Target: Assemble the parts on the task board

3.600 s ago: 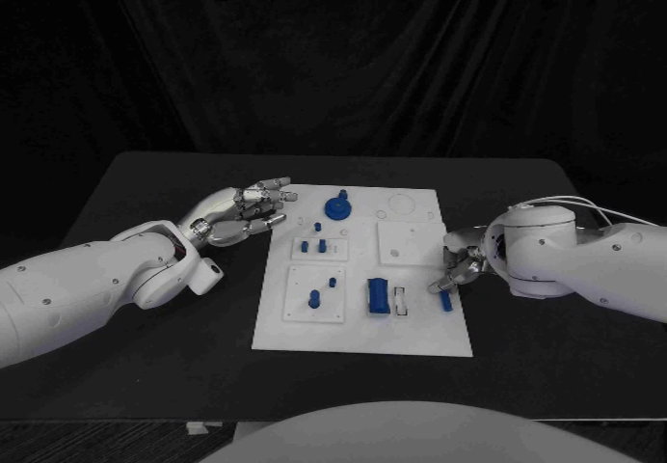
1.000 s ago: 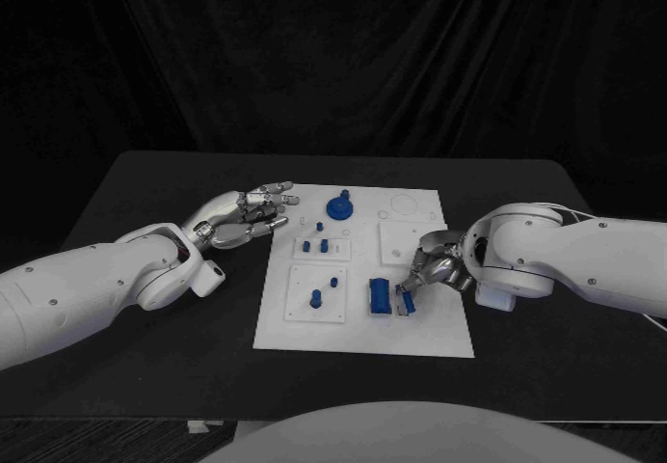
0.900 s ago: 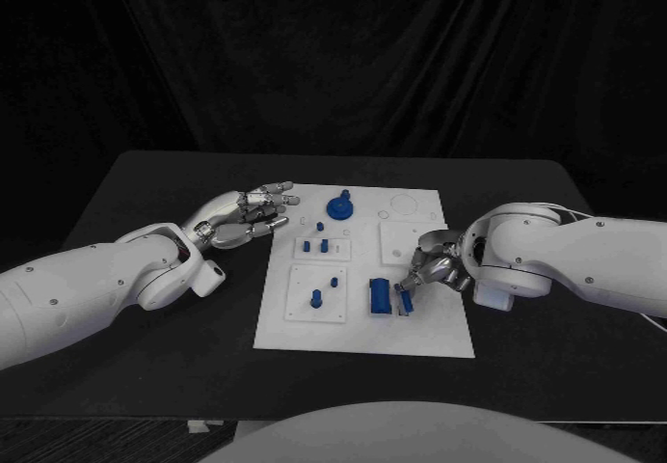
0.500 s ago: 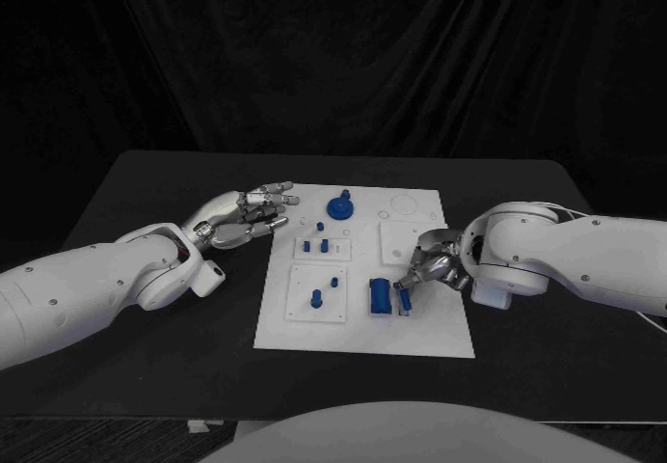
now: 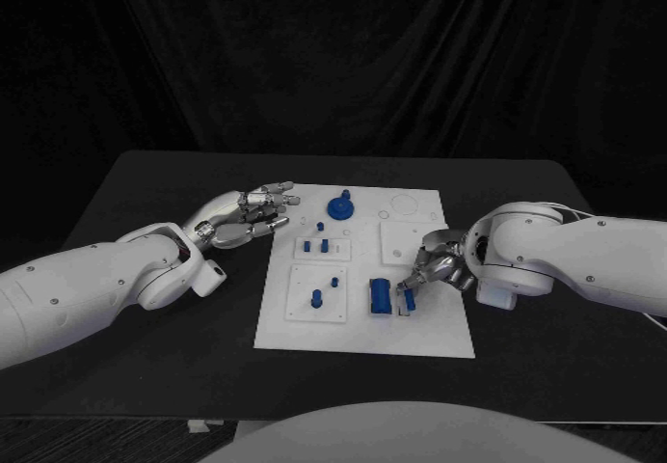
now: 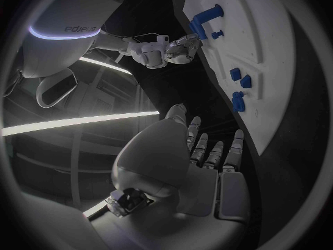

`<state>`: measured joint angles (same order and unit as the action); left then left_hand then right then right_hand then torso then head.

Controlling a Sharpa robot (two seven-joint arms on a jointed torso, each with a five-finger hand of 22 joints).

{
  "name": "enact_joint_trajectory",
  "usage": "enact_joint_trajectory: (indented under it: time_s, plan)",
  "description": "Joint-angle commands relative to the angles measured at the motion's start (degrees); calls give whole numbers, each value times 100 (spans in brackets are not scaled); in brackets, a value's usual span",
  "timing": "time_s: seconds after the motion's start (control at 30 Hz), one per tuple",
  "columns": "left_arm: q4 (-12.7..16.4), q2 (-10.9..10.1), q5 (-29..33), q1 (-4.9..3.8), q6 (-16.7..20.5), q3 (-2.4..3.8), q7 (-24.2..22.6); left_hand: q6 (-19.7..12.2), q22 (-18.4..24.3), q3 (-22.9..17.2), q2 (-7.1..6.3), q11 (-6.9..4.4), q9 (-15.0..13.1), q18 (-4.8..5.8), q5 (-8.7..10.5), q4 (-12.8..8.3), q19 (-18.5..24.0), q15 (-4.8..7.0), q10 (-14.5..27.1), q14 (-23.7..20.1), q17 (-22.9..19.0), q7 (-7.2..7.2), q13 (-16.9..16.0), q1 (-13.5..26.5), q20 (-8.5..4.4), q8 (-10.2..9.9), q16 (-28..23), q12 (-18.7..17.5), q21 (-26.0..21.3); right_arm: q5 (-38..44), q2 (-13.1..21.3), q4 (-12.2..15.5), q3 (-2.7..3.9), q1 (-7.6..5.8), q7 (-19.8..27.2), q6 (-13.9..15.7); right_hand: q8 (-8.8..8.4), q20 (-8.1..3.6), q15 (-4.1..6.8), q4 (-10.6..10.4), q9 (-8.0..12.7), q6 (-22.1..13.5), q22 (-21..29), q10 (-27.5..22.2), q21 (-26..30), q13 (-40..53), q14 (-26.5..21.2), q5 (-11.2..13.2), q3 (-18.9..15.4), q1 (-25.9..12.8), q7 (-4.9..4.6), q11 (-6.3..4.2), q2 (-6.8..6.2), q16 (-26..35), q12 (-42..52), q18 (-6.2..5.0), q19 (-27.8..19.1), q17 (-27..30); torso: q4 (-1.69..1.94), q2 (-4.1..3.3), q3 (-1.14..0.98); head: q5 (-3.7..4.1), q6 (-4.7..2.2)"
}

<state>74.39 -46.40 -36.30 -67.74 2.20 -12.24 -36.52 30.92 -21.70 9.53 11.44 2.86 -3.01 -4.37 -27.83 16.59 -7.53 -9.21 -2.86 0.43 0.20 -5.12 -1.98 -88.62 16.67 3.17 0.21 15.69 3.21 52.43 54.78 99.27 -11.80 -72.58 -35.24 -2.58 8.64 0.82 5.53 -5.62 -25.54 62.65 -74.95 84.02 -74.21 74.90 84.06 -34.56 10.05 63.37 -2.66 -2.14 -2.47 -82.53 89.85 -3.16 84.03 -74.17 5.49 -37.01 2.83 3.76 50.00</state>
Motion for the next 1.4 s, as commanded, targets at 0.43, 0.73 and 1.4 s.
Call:
enact_joint_trajectory:
  time_s: [0.43,0.73,1.4]
  plan:
    - [0,19,50,11,-46,6,-55,-33,5,-27,23,40,5,41,-19,-8,-29,10,12,35,4,-17,-7,-30,13,28,3,5,36,89,-41,-32,0,86,-107,-61,-32,41,-38,-43,13,-41,-963,598,101,1510,285,102,35,-165,-31,56,25,56,15,-58,-50,56,-4,0,-2,-7,0]
    - [-4,27,50,13,-54,6,-55,-33,5,-27,23,40,5,41,-19,-8,-29,10,12,35,4,-17,-7,-30,13,28,3,5,36,90,-57,-46,0,97,-106,-69,-28,47,-43,-110,18,-46,-952,598,141,1510,281,103,48,-278,-35,61,63,72,15,-64,-59,80,0,2,-3,2,0]
    - [-12,29,50,15,-74,6,-35,-33,5,-27,23,40,5,41,-19,-8,-29,10,12,35,4,-17,-7,-30,13,28,3,5,36,90,-51,-61,0,108,-103,-102,45,58,-52,-557,13,-74,-933,598,279,1510,280,1544,-194,-832,-42,70,107,117,15,-79,-52,146,2,1,-3,-12,0]
